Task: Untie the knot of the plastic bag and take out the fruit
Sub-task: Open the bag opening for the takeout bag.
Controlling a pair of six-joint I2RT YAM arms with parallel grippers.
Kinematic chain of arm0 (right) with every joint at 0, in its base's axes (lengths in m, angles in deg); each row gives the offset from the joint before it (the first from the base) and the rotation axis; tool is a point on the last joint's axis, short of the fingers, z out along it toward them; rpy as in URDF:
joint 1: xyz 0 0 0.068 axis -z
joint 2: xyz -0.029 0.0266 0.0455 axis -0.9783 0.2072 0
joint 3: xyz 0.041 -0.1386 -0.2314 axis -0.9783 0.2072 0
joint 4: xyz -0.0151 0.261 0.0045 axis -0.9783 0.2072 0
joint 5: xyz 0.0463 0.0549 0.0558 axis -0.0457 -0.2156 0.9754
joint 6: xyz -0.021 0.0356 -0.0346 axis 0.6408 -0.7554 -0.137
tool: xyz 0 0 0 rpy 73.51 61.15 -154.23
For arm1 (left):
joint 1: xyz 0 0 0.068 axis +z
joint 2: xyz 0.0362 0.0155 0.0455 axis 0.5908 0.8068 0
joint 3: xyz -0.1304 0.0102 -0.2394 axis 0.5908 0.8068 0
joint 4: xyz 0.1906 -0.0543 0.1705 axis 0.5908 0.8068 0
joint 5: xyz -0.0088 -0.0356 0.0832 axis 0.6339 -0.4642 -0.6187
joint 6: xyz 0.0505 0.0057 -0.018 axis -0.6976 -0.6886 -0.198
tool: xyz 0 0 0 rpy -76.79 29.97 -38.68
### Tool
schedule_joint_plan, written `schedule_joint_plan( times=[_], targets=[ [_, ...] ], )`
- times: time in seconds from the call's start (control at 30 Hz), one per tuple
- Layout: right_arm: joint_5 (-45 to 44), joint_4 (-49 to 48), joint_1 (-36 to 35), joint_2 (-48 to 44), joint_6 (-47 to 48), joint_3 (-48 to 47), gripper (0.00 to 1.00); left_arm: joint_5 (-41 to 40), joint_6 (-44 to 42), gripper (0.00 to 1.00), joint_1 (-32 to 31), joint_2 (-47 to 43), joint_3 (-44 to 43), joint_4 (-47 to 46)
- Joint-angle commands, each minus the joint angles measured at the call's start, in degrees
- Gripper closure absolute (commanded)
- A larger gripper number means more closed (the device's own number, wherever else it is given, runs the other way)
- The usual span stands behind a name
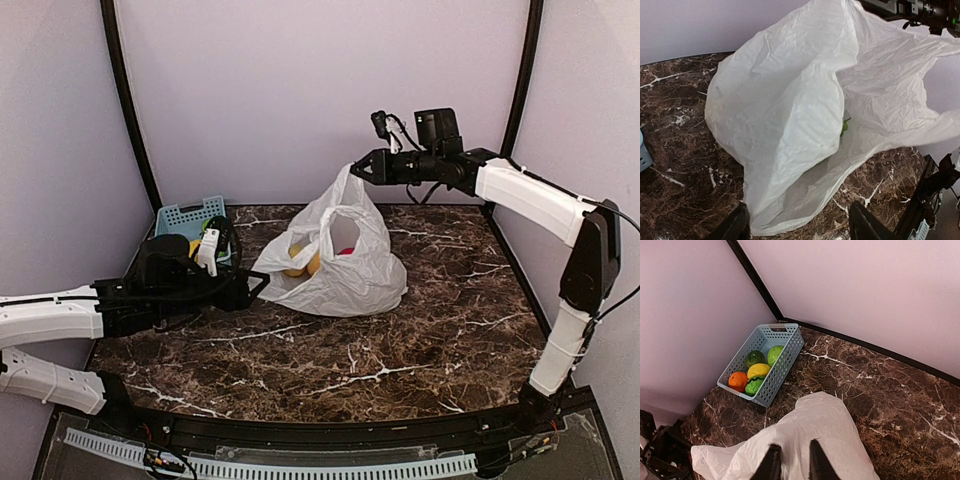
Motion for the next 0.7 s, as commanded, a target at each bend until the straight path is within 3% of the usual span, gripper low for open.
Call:
schedule_joint_plan(
  times=[0.0, 0.1, 0.3, 0.67],
  targets=[
    [4.2, -1.7, 0.2, -3.1, 2.8, 2.1, 0.68, 1.7, -2.7, 0.25, -0.3, -3.3, -8.6, 12.9],
    [3.0, -0.7, 0.2, -4.5, 3.8, 2.9, 0.49, 0.4, -4.5, 0.13, 0.2, -2.8, -14.0, 19.3],
    [1.2, 0.9, 0.1, -7.9, 4.1, 5.3, 0.22, 4.2, -8.1, 0.05, 3.3, 4.4, -26.2, 28.8],
    [-1.4, 1.8, -0.9, -14.7, 2.9, 12.4, 0.06, 14.0, -15.6, 0.01, 6.5, 22.6, -42.1, 31.6]
  ],
)
